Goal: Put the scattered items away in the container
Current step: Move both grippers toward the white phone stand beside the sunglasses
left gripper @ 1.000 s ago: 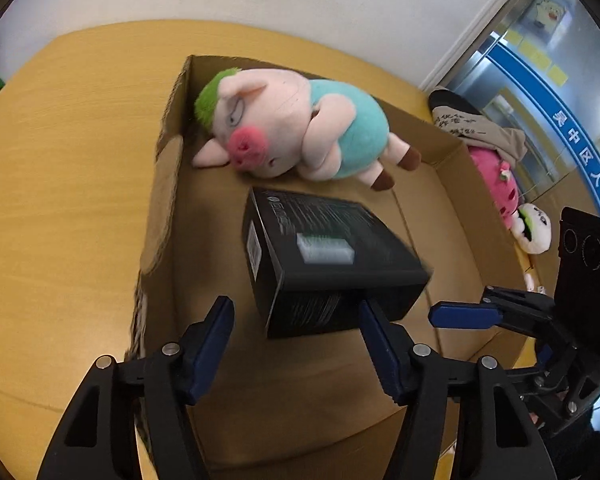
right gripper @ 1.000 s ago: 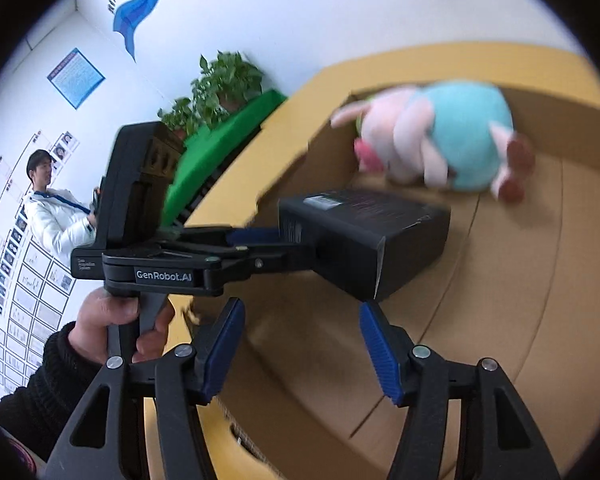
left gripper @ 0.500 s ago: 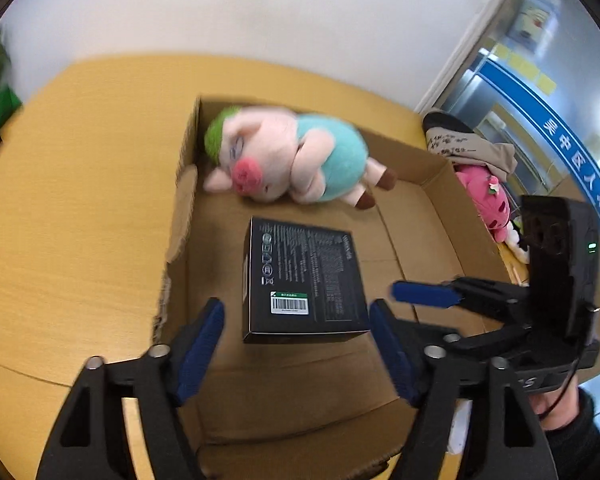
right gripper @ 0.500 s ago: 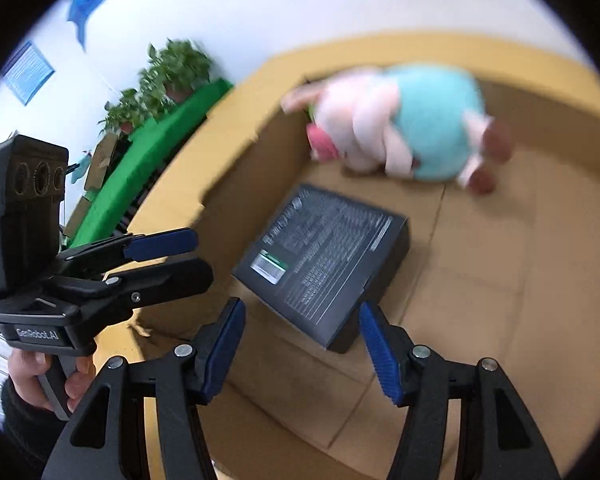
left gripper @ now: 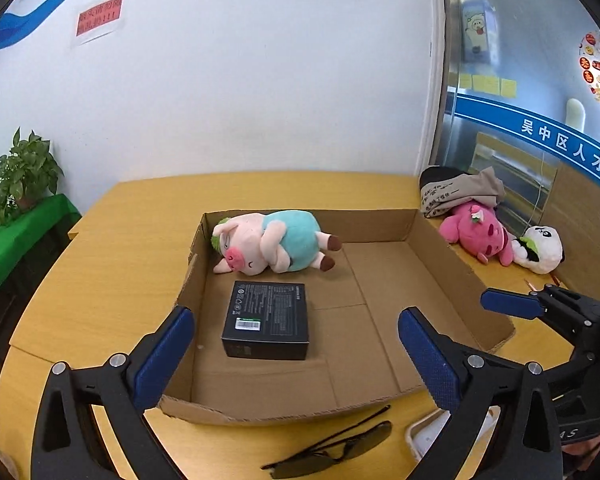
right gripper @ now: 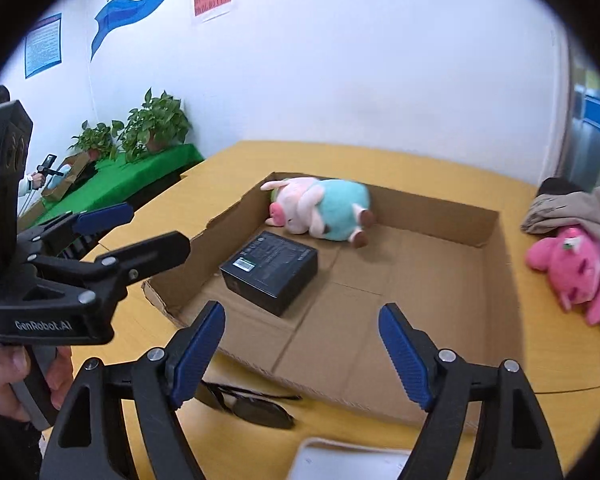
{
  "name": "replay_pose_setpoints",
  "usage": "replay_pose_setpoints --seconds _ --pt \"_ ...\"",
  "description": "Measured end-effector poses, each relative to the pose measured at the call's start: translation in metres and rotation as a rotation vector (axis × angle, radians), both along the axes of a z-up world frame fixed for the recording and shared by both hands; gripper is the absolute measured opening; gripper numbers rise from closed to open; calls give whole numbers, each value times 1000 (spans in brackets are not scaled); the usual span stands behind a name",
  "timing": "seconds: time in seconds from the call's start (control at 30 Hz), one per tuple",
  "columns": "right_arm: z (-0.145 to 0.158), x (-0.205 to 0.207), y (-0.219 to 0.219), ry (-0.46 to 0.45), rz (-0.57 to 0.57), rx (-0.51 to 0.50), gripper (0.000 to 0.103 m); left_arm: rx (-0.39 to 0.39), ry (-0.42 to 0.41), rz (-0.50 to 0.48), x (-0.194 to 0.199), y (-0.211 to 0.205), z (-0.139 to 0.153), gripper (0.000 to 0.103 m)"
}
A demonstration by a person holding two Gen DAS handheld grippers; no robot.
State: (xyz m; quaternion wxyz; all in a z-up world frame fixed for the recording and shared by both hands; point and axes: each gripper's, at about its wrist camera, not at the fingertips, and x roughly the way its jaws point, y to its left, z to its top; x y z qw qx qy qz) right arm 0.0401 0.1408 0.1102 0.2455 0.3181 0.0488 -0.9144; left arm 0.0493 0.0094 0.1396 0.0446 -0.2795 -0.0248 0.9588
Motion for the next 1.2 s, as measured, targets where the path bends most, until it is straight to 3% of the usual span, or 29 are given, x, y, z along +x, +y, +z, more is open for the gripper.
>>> replay_pose_setpoints --seconds 0.03,0.1,0.17,0.23,0.27,0.3,0.33,0.37,0.4,0.43,0.47,0.6,0.73,0.93,1.2 --pt "1 3 4 2 0 0 76 1 -1 7 3 3 1 103" --pt "3 12 13 11 -10 7 56 17 0 9 8 9 3 103" --pt "3 15 24 -1 -25 -9 21 61 -3 -14 12 10 3 100" --pt "2 17 31 -10 -36 -17 15 131 -32 -57 11 9 1 67" --pt "2 19 34 -12 -43 -14 16 157 -62 -74 8 9 -2 39" --pt "1 20 37 -13 -47 -15 16 164 -86 -78 6 10 -5 36" --pt "2 23 40 -7 -53 -16 18 157 -102 -72 5 12 -8 36" --pt "3 26 42 1 -61 -12 31 151 -108 -70 5 16 -10 40" --pt "3 28 44 7 -65 -8 43 153 -109 -73 7 19 -11 60" --pt "3 30 48 14 -63 -8 71 159 -111 -73 8 23 -12 78" --pt "2 32 51 20 -61 -11 83 162 -110 -71 11 26 -13 103" --pt "-13 35 75 -17 -62 -25 83 155 -129 -128 21 43 -22 103" --pt "-64 25 115 -181 -81 -20 83 134 -204 -177 30 62 -50 103" --pt "-127 17 136 -360 -131 2 82 233 -383 -202 21 73 -110 101" --pt "-138 21 115 -361 -20 2 81 293 -483 -239 15 87 -142 96"
